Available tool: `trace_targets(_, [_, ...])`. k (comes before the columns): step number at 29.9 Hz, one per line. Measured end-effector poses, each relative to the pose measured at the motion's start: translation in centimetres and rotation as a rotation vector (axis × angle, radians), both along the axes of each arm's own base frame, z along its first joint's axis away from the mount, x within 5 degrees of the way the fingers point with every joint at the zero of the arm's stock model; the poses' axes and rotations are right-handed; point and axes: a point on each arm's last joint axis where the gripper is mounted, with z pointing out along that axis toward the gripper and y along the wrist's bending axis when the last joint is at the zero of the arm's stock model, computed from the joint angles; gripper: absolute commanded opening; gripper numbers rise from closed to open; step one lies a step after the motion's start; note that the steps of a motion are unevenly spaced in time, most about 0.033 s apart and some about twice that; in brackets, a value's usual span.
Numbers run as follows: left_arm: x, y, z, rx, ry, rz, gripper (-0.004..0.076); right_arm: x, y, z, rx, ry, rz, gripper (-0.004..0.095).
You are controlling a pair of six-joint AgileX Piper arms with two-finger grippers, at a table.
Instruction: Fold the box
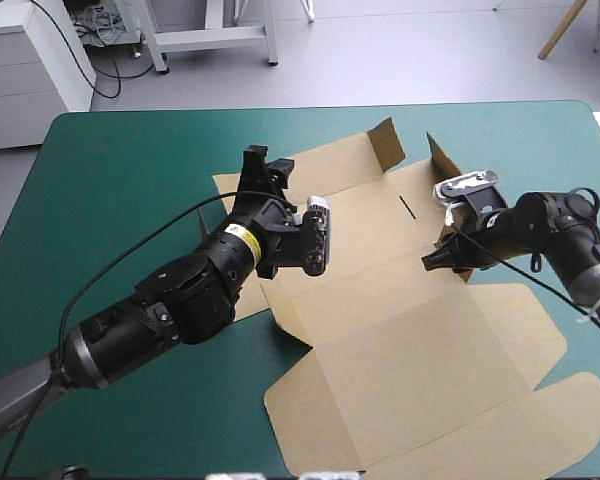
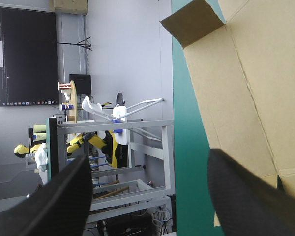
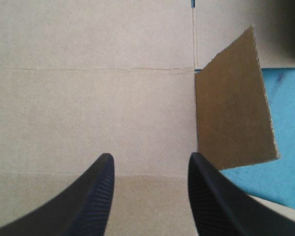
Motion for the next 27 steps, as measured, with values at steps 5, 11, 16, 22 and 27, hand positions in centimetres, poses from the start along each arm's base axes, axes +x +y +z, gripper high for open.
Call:
trace_targets(5, [0.0, 0.0, 0.0, -0.001, 0.001, 0.001, 0.0473, 0.3, 0.1, 1.3, 0.010, -0.037, 0.016, 0.0694])
trace_targets(11, [0.0, 0.0, 0.0, -0.001, 0.001, 0.001, 0.0472, 0.5, 0.2, 4.1, 0.013, -0.074, 0.033, 0.0694])
trace_targets(16, [0.0, 0.0, 0.0, -0.002, 0.001, 0.001, 0.0472, 0.1, 0.3, 8.0, 0.017, -0.112, 0.058, 0.0694])
trace_targets(22, [0.0, 0.1, 0.0, -0.009, 0.010, 0.015, 0.0472, -1.0, 0.0, 13.1, 0.000, -0.191, 0.077, 0.0694])
trace_targets(27, [0.1, 0.3, -0.1, 0.001, 0.017, 0.035, 0.0472, -1.7, -0.8, 15.6, -0.057, -0.270, 0.028, 0.0694])
